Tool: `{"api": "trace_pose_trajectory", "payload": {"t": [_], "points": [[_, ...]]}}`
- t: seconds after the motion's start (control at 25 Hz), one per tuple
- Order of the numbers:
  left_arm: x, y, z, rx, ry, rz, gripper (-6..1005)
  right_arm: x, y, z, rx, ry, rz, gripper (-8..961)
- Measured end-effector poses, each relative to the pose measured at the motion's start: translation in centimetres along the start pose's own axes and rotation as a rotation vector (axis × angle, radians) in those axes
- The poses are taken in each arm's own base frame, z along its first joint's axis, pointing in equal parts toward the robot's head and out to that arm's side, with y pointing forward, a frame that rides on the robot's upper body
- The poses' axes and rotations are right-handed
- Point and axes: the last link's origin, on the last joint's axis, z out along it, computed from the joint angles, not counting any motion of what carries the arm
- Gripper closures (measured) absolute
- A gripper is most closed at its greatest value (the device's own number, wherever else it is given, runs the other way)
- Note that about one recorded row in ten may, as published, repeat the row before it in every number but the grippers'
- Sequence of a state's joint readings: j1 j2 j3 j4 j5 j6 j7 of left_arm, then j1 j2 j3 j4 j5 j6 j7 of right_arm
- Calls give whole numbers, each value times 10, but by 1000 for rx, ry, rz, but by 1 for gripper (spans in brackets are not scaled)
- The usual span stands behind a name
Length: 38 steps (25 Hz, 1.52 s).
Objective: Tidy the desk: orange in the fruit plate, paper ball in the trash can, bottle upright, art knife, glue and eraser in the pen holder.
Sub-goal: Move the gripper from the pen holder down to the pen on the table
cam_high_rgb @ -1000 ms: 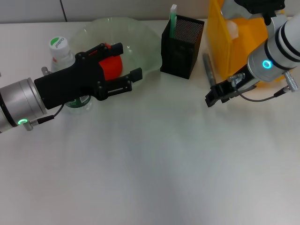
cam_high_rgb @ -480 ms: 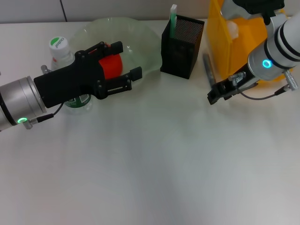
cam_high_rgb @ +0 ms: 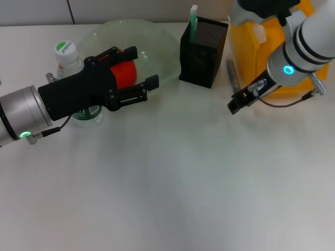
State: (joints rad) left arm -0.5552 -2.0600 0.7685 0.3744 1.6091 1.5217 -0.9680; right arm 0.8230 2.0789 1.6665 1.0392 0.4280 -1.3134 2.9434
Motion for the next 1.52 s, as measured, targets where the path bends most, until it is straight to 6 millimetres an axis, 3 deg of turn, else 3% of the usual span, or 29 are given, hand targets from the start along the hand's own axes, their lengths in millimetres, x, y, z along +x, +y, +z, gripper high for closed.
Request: {"api": "trace_pose_trajectory", "payload": {"t": [0.36,1.08,1.52], "points": [[0,1,1,-1,1,-3,166,-4,6,-8,44,15,-184,549],[1,1,3,-3,6,-4,167,-18,30,-14,149,70,-794,550],[1,0,5,11,15,-12,167,-33,34,-9,157,142,-976,549]]}}
